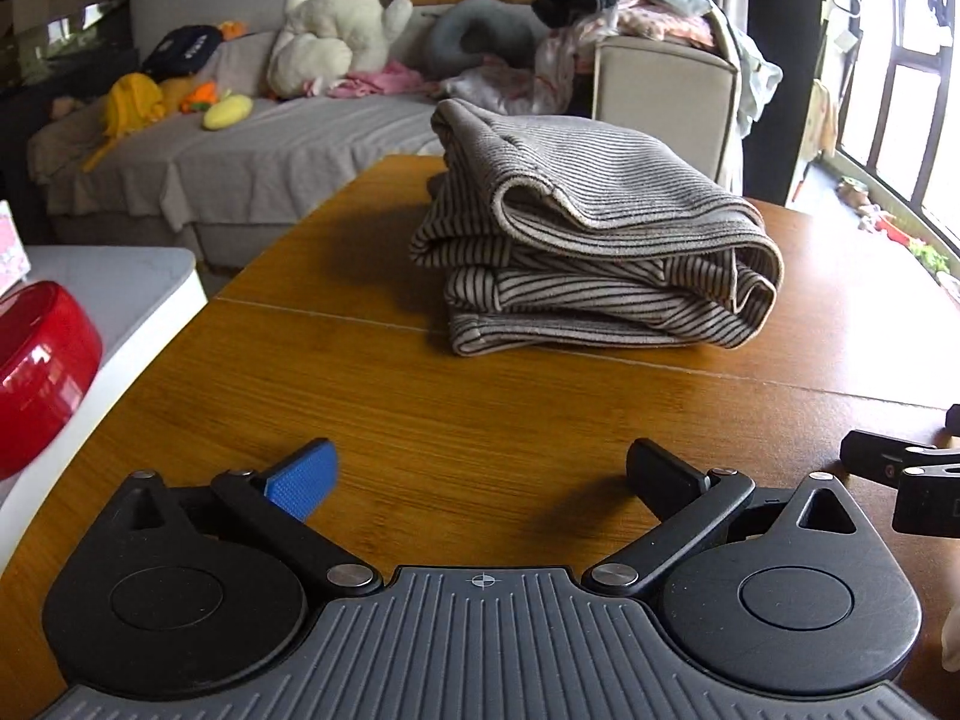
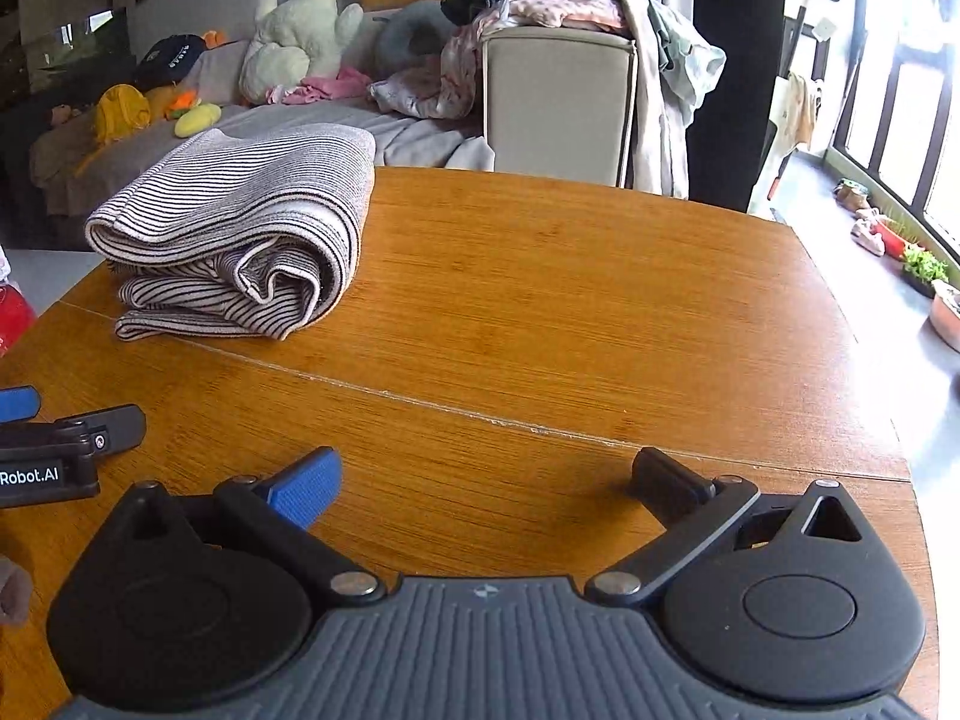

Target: Fold clothes

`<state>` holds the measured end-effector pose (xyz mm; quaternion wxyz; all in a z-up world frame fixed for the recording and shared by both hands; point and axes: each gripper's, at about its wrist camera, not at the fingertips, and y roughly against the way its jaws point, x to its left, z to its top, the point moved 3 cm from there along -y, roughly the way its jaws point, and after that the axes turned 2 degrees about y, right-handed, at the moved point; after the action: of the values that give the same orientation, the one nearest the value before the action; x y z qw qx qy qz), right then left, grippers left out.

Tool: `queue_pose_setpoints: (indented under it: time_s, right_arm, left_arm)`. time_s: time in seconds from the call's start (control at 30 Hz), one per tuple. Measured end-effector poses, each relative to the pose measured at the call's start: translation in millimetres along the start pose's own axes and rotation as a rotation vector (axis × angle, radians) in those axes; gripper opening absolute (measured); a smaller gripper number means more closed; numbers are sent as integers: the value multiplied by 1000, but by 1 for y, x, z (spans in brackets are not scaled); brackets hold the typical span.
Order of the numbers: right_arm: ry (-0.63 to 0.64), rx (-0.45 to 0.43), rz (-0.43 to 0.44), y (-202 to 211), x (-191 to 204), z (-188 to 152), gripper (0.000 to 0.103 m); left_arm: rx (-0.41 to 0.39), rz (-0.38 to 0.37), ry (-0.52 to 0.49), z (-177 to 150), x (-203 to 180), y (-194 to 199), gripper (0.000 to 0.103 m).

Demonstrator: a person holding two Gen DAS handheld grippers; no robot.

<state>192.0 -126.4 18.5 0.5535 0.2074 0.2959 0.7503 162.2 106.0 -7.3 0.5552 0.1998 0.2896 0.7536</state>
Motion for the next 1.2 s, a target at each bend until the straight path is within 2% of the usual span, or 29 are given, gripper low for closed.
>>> queue_pose_setpoints:
  time_s: [1.2]
  right_arm:
    - [2,0,3,-3,-3,-1,103]
  left_arm:
    - [-2,-1,3,0,-3,-1,103]
